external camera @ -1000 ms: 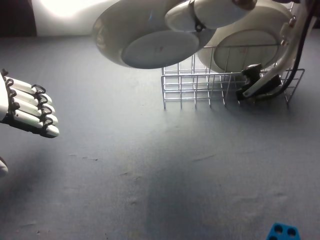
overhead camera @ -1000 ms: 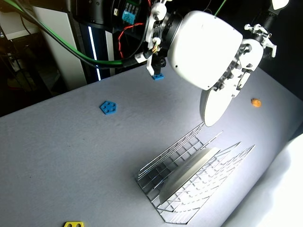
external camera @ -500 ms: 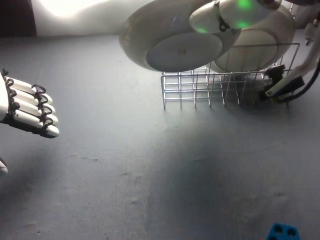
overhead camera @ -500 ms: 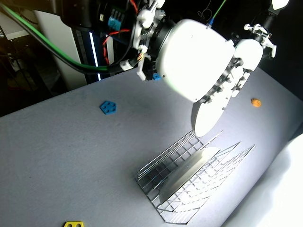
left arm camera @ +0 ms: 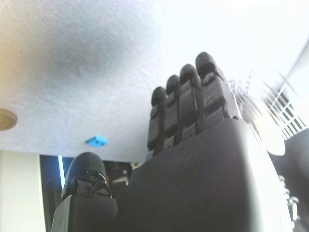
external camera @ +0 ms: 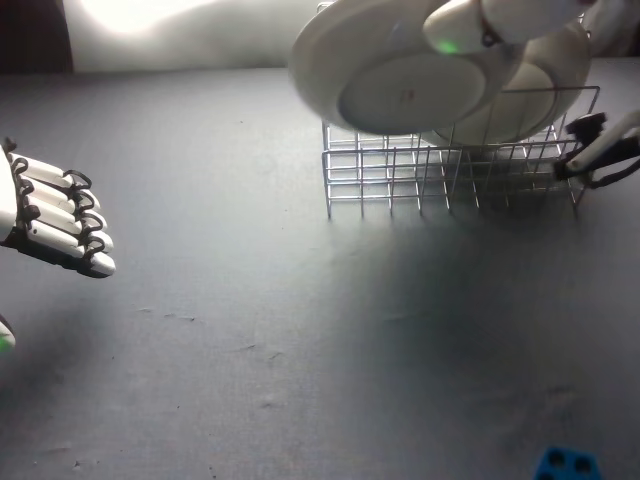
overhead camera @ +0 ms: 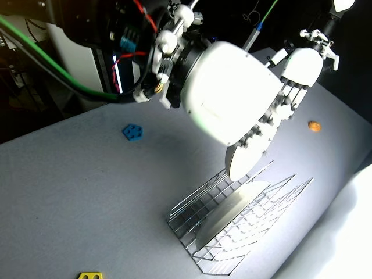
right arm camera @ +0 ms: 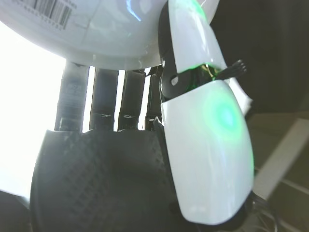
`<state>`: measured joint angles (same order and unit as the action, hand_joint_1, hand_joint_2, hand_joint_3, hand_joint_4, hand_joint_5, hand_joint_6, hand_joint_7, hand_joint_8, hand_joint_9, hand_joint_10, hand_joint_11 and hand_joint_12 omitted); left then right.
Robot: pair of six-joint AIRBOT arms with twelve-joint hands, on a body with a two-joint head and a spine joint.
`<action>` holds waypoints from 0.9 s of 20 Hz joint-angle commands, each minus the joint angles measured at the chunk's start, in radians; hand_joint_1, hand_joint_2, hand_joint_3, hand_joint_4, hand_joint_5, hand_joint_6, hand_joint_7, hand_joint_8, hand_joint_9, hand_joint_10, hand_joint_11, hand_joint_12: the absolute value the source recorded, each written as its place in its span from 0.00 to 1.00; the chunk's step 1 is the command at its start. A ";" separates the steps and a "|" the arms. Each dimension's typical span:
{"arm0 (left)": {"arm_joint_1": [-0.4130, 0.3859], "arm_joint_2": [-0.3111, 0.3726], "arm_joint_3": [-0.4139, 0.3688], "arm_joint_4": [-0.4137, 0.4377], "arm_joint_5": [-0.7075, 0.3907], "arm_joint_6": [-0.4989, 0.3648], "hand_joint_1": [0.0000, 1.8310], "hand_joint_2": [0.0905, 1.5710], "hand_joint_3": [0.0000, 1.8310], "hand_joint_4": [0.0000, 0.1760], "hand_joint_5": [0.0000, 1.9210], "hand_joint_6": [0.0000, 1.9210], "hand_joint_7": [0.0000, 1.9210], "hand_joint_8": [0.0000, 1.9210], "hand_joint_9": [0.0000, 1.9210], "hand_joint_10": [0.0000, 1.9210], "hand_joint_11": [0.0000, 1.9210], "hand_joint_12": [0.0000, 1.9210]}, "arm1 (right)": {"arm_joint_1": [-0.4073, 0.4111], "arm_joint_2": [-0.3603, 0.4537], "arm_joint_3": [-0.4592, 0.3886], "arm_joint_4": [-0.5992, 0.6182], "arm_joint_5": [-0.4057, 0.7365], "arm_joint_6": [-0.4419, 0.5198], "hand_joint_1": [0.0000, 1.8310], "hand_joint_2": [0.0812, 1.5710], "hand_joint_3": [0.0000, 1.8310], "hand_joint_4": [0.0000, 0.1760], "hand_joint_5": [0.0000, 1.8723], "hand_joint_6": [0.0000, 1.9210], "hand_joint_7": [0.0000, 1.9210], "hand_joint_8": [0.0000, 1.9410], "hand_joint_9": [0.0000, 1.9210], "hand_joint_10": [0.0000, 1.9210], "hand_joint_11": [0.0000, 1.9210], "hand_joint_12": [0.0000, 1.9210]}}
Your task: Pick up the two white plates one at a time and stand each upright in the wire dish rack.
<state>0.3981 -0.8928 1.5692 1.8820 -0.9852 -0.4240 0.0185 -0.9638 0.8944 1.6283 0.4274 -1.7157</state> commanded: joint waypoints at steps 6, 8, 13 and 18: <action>-0.005 0.011 0.002 -0.053 -0.009 -0.002 0.00 0.73 0.00 0.00 0.10 0.00 0.09 0.00 0.07 0.00 0.00 0.14 | 0.013 0.010 0.034 -0.038 -0.045 -0.002 0.75 0.69 0.00 0.00 0.48 0.57 0.52 0.47 0.49 0.61 0.36 0.67; -0.005 0.011 0.003 -0.053 -0.009 -0.002 0.00 0.73 0.00 0.00 0.09 0.00 0.09 0.00 0.07 0.00 0.00 0.14 | 0.010 0.009 0.045 -0.038 -0.056 -0.008 0.75 0.69 0.00 0.00 0.49 0.56 0.52 0.47 0.49 0.60 0.37 0.66; -0.006 0.011 0.003 -0.053 -0.009 -0.002 0.00 0.73 0.00 0.00 0.09 0.00 0.09 0.00 0.07 0.00 0.00 0.16 | -0.005 0.005 0.068 -0.038 -0.085 -0.012 0.75 0.69 0.00 0.00 0.49 0.57 0.52 0.46 0.48 0.60 0.36 0.67; -0.006 0.011 0.004 -0.053 -0.009 -0.002 0.00 0.73 0.00 0.00 0.10 0.00 0.09 0.00 0.07 0.00 0.00 0.16 | -0.032 -0.014 0.097 -0.038 -0.094 -0.014 0.75 0.70 0.00 0.00 0.49 0.56 0.51 0.49 0.47 0.62 0.35 0.68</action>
<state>0.3981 -0.8928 1.5692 1.8816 -0.9852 -0.4240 -0.0280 -0.9840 0.9882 1.6180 0.3275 -1.7447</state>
